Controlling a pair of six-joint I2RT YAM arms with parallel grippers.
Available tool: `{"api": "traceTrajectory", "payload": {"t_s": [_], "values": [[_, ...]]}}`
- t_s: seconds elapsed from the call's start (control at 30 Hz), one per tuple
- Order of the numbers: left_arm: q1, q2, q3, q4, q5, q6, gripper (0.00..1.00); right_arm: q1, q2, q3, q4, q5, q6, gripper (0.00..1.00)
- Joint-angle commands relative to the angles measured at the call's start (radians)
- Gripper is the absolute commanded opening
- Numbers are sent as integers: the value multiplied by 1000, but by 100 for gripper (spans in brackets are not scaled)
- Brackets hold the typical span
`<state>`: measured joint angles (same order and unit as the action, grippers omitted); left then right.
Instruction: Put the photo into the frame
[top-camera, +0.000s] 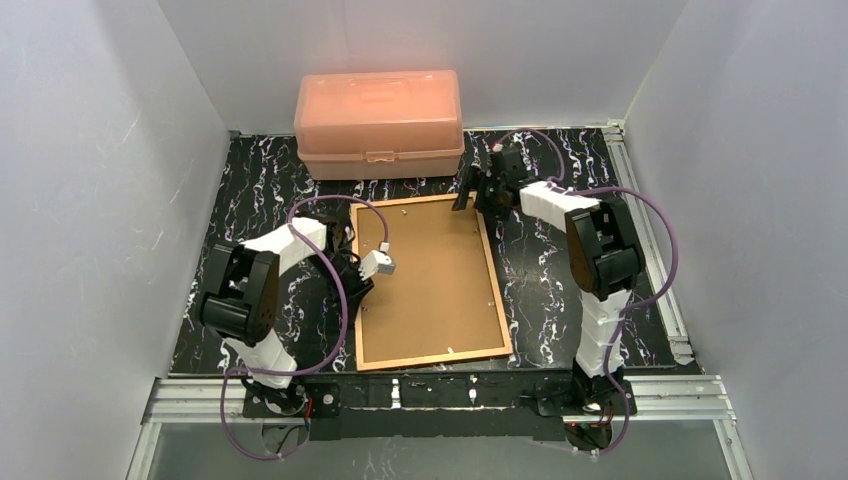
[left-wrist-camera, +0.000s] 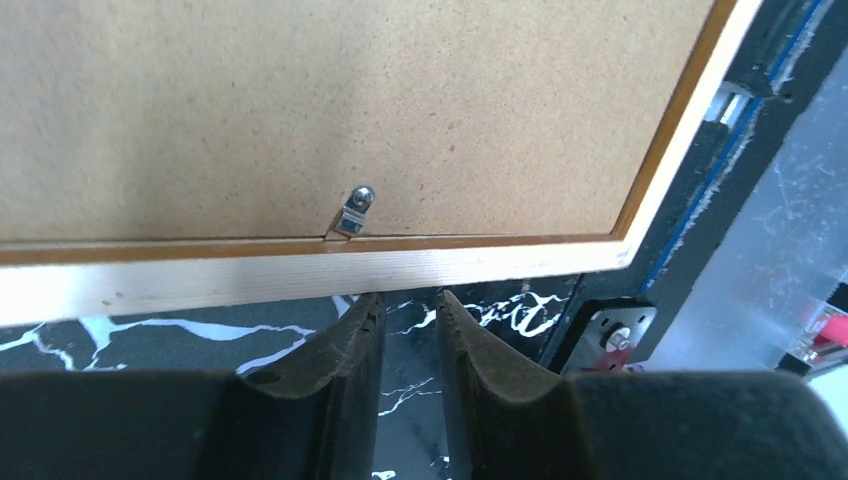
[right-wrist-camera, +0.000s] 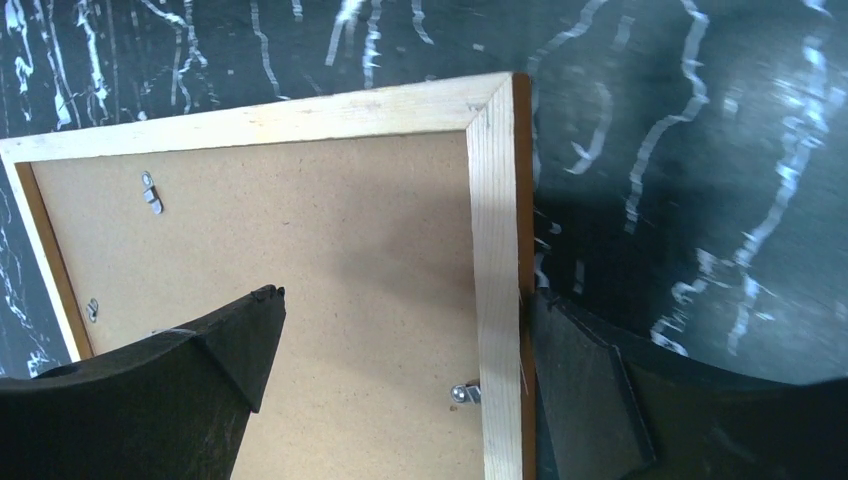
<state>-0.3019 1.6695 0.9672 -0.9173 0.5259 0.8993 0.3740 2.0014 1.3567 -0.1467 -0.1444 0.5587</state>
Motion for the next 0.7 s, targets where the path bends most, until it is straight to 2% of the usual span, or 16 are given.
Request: {"api": "traceTrajectory", "payload": {"t_s": [0.0,0.17,0.3,0.47,0.53,0.67], "values": [[-26,24,48,-100,98,90,27,82,32,85,-21,-39,-19,99],[-21,32,47,-156,107,128,31,111,12,42,-6,-21,-22,99],[3,-5,82,-210,137,126,31,105,-45,26,-70,51,-78,99],[130,-22,188,-307,99,181,35,93,-212,-80,-121,140,-103,99],[168,-25,178,-279,16,228,38,91,-252,-119,-118,140,-97,99],[165,-131,15,-77,-156,327,41,65,-253,-129,-110,101,-64,99]]}}
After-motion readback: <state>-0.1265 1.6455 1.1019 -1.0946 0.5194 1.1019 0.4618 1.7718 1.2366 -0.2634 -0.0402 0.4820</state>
